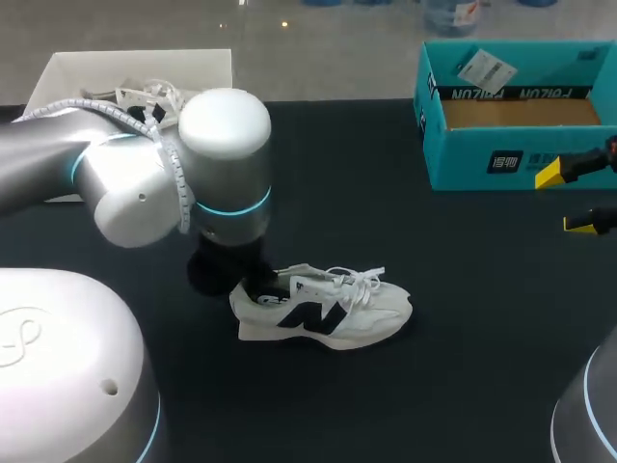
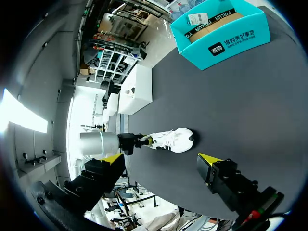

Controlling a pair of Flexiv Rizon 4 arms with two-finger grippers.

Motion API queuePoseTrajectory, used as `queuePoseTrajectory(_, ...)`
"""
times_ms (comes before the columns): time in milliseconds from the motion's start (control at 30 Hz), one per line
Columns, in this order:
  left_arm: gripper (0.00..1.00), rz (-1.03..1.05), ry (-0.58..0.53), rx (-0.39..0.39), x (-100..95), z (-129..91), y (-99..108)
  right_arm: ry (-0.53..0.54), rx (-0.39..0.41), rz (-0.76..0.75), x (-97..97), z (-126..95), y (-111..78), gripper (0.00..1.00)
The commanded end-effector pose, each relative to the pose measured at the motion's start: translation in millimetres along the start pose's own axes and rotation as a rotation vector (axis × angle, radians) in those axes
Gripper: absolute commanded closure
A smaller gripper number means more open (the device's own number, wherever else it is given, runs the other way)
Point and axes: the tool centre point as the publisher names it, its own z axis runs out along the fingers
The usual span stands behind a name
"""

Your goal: Take the shoe out of the shoebox, open the shoe tongue, remove and reinsert the insole, then place the shoe into the shoebox

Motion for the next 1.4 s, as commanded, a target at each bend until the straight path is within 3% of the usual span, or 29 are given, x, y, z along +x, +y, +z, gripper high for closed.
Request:
queuePoseTrajectory(33,0.00,-0.036,-0.076,-0.016,16.1,-34,-8,-0.002,0.001,0.002,-0.2,1,0.3,0.00)
queuePoseTrajectory(233,0.00,-0.307,-0.184,-0.005,30.9,-69,-3,-0.002,0.001,0.002,-0.2,1,0.3,0.00)
queuePoseTrajectory(467,0.00,-0.684,-0.435,0.030,61.2,-93,-3,-0.002,0.001,0.002,-0.2,1,0.3,0.00)
queuePoseTrajectory(1300,0.00,-0.667,-0.437,0.034,62.7,-94,-5,-0.002,0.001,0.002,-0.2,1,0.3,0.00)
queuePoseTrajectory(1400,0.00,-0.801,-0.470,0.087,71.8,-102,0,-0.002,0.001,0.002,-0.2,1,0.3,0.00)
